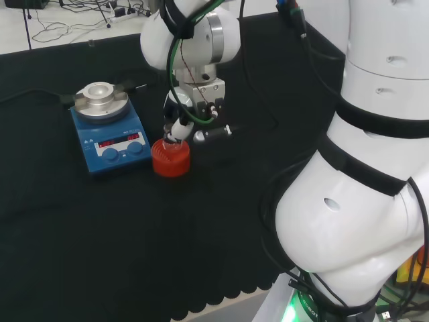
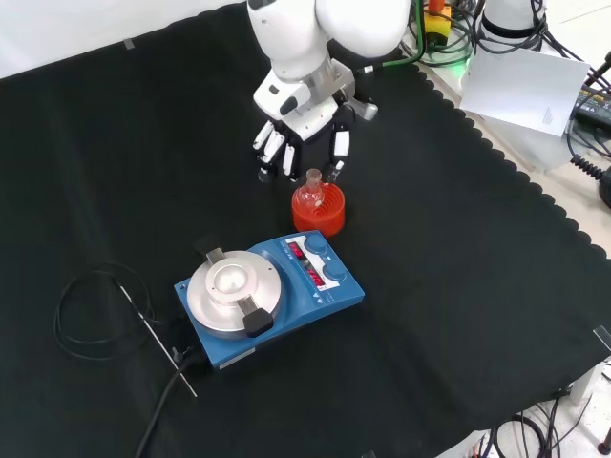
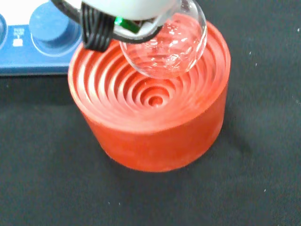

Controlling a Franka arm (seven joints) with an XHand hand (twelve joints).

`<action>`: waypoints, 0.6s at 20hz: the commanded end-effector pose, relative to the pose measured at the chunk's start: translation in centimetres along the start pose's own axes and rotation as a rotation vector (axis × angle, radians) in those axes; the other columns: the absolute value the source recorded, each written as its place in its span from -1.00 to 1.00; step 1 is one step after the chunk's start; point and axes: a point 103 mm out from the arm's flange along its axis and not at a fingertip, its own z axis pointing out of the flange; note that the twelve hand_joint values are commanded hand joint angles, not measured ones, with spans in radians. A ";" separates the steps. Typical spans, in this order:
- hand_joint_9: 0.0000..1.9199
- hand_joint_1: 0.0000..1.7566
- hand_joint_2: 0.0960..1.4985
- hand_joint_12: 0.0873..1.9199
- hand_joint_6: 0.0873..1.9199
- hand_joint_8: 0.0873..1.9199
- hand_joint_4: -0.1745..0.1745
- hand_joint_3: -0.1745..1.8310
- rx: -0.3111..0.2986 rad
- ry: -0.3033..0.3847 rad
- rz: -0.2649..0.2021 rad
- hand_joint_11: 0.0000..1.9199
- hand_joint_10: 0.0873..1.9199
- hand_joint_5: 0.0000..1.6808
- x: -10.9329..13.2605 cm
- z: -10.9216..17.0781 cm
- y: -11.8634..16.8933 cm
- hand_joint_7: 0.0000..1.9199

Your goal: Pick up the round-bottom flask.

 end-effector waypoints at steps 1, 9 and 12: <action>-0.35 0.25 -0.13 0.37 0.08 -0.37 0.25 -0.06 0.006 0.000 0.020 -0.63 -0.43 0.27 0.4 -3.6 -1.0 -0.64; -0.35 0.25 -0.14 0.37 0.08 -0.38 0.26 -0.05 -0.035 -0.025 0.021 -0.63 -0.43 0.28 1.4 -8.2 -1.0 -0.67; -0.35 0.25 -0.14 0.37 0.08 -0.38 0.27 -0.04 -0.046 -0.051 0.013 -0.63 -0.43 0.28 1.9 -9.3 -0.5 -0.67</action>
